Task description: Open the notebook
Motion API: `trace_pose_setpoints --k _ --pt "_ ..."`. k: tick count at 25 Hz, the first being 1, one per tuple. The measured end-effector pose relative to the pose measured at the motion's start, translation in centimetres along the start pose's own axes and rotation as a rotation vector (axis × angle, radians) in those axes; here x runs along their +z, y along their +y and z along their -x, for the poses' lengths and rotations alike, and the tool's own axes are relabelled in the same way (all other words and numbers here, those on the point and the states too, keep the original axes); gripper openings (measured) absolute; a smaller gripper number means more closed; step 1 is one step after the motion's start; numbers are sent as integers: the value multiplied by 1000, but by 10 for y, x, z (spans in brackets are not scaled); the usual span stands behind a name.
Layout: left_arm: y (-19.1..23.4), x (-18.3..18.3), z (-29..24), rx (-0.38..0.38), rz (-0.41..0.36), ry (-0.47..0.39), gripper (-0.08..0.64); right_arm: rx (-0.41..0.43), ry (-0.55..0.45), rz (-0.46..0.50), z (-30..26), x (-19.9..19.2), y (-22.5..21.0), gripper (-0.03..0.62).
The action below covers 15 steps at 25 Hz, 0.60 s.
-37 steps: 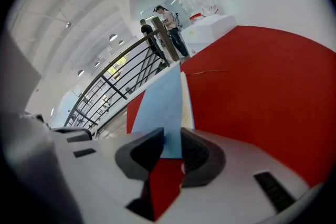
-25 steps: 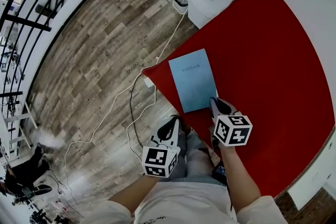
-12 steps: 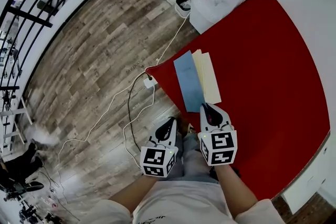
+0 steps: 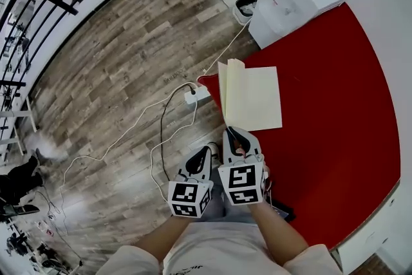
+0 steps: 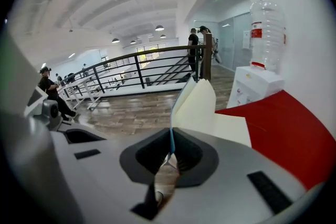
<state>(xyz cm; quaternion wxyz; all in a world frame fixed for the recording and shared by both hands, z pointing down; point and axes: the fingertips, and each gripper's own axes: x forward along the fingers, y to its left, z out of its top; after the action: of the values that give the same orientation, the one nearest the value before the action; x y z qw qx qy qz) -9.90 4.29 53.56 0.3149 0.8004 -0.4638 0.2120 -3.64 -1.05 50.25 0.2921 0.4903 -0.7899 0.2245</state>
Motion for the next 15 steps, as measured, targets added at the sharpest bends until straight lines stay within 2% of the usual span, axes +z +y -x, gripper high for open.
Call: trace_pose_setpoints --k 4,8,15 --pt "15 -9 13 38 30 -6 6 38 21 33 -23 -4 26 18" --pt "31 -22 22 74 55 3 7 42 40 112 -52 -12 40 18" --pt "43 -33 30 103 85 6 6 2 128 131 -89 -37 25 18"
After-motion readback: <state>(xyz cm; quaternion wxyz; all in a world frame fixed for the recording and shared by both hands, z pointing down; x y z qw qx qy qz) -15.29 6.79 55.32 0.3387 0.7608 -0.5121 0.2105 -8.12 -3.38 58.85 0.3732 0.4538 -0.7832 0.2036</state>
